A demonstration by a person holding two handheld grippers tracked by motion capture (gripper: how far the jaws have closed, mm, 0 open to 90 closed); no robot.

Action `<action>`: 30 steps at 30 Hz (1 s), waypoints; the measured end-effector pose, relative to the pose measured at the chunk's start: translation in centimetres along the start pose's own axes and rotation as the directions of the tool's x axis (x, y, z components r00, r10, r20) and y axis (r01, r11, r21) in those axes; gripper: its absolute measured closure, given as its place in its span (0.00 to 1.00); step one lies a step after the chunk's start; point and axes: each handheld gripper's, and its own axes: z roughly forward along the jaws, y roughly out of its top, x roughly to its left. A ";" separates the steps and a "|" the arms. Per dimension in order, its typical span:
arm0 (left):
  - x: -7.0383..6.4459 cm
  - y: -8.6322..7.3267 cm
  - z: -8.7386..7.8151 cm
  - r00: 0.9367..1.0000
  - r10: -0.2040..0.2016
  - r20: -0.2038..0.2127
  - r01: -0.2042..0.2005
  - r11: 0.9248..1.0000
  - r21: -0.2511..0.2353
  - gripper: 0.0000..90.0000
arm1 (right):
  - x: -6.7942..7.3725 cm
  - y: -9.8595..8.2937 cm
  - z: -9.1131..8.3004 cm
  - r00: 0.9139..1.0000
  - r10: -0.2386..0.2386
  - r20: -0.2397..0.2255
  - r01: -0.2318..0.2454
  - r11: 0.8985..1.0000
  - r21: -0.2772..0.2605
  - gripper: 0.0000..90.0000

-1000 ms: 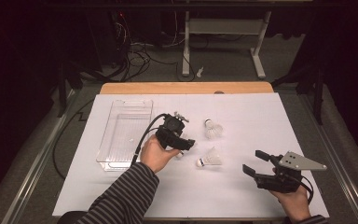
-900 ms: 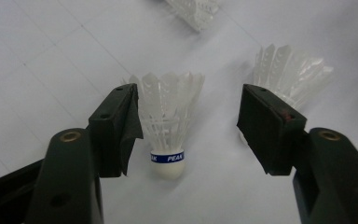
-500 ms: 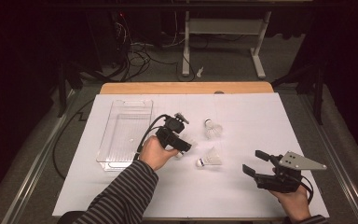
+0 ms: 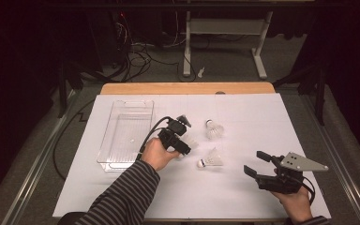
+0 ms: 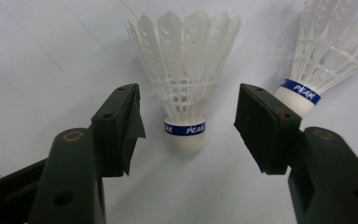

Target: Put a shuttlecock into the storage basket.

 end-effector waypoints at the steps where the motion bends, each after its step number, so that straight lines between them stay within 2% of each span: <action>1: 0.0 -0.1 0.2 1.000 0.003 -0.004 -0.003 1.000 0.007 0.46 | 0.0 0.0 0.0 1.000 0.000 0.000 0.000 1.000 0.000 0.29; 15: 0.2 -0.5 1.3 0.999 0.022 -0.024 -0.020 0.998 0.067 0.53 | 0.1 0.0 0.0 1.000 -0.007 -0.001 0.007 1.000 0.003 0.29; 30: 0.2 -0.8 2.0 0.999 0.028 -0.039 -0.024 0.995 0.100 0.67 | 0.1 0.0 0.0 1.000 -0.009 -0.001 0.009 1.000 0.004 0.29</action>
